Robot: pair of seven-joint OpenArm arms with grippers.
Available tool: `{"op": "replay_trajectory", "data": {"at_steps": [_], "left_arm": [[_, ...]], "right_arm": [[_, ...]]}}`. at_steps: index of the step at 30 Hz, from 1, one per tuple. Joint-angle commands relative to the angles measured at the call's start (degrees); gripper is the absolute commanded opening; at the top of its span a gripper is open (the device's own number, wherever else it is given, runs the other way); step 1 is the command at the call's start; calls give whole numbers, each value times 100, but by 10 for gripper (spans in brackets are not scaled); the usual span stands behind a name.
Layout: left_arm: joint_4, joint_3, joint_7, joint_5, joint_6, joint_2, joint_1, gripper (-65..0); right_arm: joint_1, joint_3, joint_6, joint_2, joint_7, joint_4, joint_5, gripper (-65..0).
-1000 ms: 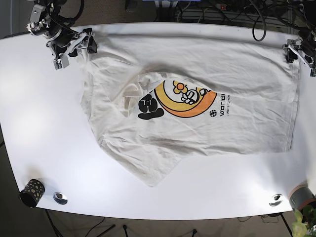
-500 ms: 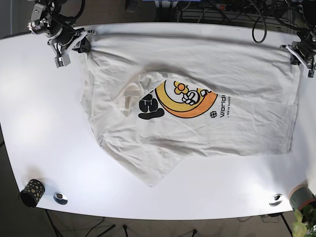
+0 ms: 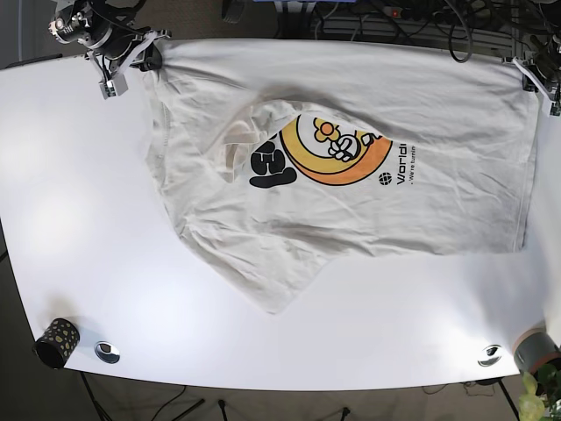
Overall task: Fold the T-shirt properly
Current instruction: 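Lower the right gripper to the shirt's side edge and grasp it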
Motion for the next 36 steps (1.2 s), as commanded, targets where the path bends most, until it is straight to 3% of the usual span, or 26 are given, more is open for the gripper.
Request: {"op": "replay_trajectory", "data": {"at_steps": [1, 2, 5, 7, 10, 19, 29, 36], "left_arm": [[64, -40, 73, 129, 38, -104, 17, -507], [64, -40, 73, 129, 38, -104, 8, -463], [81, -66, 73, 129, 38, -104, -18, -269], [178, -66, 73, 103, 38, -104, -36, -215], [451, -31, 82, 103, 38, -104, -150, -222], [626, -13, 100, -64, 38, -130, -792, -235], [187, 751, 100, -55, 38, -280, -1688, -236], [-376, 883, 100, -55, 38, -280, -2339, -236]], "right_arm": [[-25, 57, -6, 65, 45, 112, 20, -595], [-16, 57, -6, 39, 45, 112, 20, -564], [124, 180, -6, -75, 45, 165, 11, -393], [195, 320, -6, -102, 45, 226, 2, -298], [291, 364, -6, -155, 45, 253, 11, -219], [1118, 338, -23, -146, 2, 244, -24, -214], [1971, 329, -58, 12, -7, 226, -24, -214], [2744, 312, -58, 118, -7, -600, -24, -214]]}}
